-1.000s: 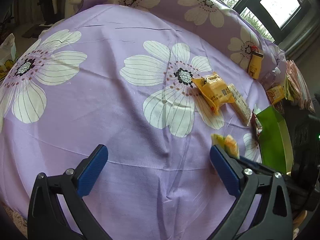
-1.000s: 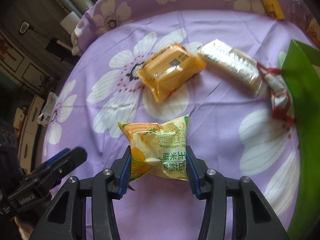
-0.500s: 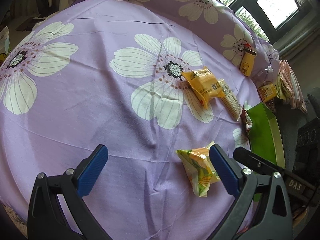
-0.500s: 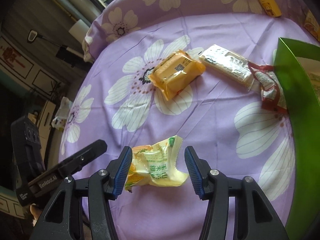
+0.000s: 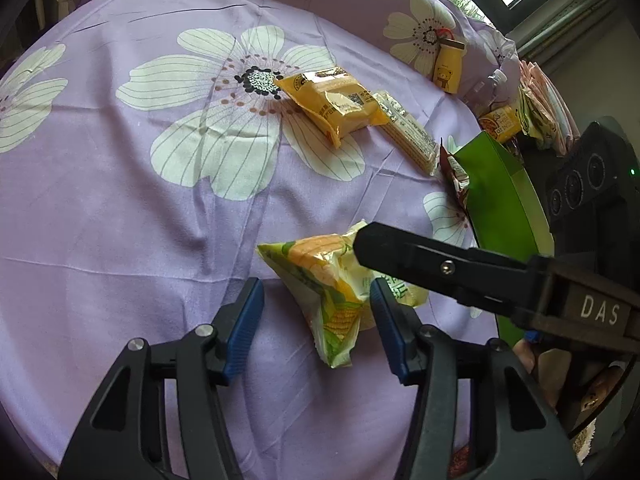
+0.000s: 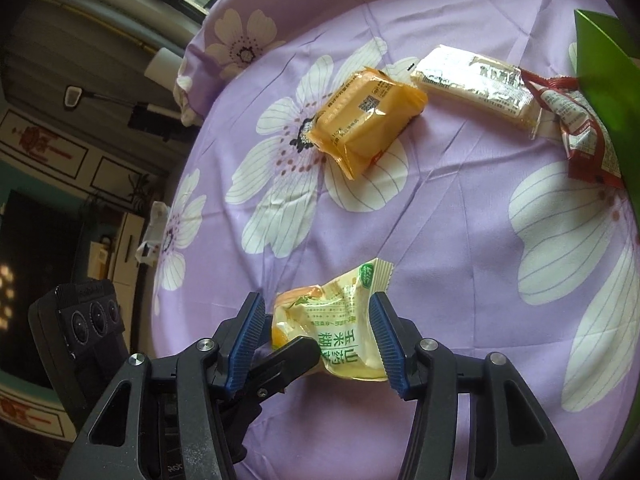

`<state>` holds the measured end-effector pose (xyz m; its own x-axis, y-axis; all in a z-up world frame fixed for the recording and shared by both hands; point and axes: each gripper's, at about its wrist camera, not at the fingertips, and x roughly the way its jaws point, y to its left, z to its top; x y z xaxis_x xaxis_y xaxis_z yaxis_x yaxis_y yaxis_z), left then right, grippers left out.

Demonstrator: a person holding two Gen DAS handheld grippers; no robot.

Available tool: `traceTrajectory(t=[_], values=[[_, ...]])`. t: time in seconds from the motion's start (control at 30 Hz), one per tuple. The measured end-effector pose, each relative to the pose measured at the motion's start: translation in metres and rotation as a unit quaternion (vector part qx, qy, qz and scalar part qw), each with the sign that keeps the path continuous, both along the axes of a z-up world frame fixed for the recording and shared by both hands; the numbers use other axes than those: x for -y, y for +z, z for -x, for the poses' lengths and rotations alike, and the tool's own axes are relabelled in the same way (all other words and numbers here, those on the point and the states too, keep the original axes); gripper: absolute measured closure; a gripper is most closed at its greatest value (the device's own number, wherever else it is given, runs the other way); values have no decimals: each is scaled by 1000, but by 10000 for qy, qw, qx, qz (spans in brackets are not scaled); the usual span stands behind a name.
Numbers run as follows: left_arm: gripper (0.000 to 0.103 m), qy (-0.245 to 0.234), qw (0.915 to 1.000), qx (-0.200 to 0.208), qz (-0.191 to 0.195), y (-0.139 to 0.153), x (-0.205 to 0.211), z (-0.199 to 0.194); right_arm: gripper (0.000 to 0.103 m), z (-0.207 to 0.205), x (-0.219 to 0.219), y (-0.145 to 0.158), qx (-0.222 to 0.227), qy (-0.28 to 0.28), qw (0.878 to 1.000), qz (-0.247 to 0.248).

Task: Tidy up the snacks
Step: 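Lift the corn snack bag and carry it over the green box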

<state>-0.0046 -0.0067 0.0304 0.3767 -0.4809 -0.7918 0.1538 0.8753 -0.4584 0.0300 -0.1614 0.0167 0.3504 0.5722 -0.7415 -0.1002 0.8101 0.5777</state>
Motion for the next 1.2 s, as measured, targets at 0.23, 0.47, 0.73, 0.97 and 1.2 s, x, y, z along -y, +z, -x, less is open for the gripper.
traceTrajectory(t=[0.23, 0.47, 0.73, 0.97, 1.2], values=[[66, -77, 9999, -44, 77, -1, 3, 2, 48, 1, -11, -10, -40, 89, 9993, 350], [72, -145, 9991, 386, 71, 9, 6, 7, 49, 11, -21, 7, 569, 196, 9961, 648], [72, -124, 9945, 1018, 187, 29, 4, 15, 49, 31, -26, 38, 1558, 201, 9846, 772], [72, -143, 9867, 1596, 273, 47, 7, 25, 49, 45, -24, 58, 2179, 141, 9734, 690], [72, -238, 9773, 2100, 163, 73, 28, 34, 49, 59, -7, 81, 2595, 43, 9640, 573]])
